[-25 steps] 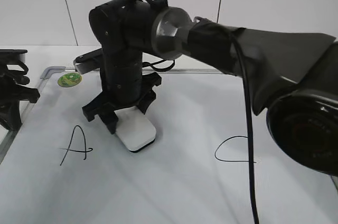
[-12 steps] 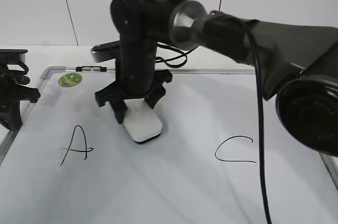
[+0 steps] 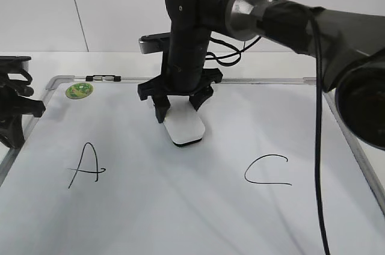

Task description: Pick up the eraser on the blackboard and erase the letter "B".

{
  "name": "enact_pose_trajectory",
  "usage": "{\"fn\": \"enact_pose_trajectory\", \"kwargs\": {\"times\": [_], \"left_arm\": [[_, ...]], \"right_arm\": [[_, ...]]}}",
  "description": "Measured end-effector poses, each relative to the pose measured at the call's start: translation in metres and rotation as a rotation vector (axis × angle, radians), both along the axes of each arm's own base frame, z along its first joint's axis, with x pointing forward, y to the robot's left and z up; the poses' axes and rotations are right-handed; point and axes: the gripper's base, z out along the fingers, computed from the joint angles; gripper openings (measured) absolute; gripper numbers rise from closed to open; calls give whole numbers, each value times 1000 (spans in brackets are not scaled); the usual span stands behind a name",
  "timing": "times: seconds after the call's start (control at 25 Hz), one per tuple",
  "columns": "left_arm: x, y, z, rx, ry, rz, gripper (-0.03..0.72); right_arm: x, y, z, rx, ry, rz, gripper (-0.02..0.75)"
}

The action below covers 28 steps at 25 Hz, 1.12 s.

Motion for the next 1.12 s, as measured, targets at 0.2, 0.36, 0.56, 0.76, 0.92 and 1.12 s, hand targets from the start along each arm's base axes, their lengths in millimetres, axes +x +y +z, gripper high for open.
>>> {"fn": "enact_pose_trajectory", "kwargs": {"times": [0.2, 0.36, 0.56, 0.76, 0.92, 1.12], "left_arm": [[0, 0, 0, 0, 1, 0, 16], [-1, 0, 0, 0, 8, 0, 16], [-1, 0, 0, -2, 12, 1, 16], [-1, -1, 0, -7, 15, 5, 16], [-2, -1, 0, -15, 18, 5, 16], [-2, -2, 0, -20, 22, 8, 16]], "right_arm": [[-5, -9, 51, 64, -73, -12, 529], [-6, -36, 97, 110, -144, -61, 529], [-12, -97, 106, 71, -94, -174, 529], [-37, -161, 104, 24, -14, -297, 529], [-66, -197, 98, -5, 48, -370, 529], [-97, -228, 70, -16, 71, -437, 529]]}}
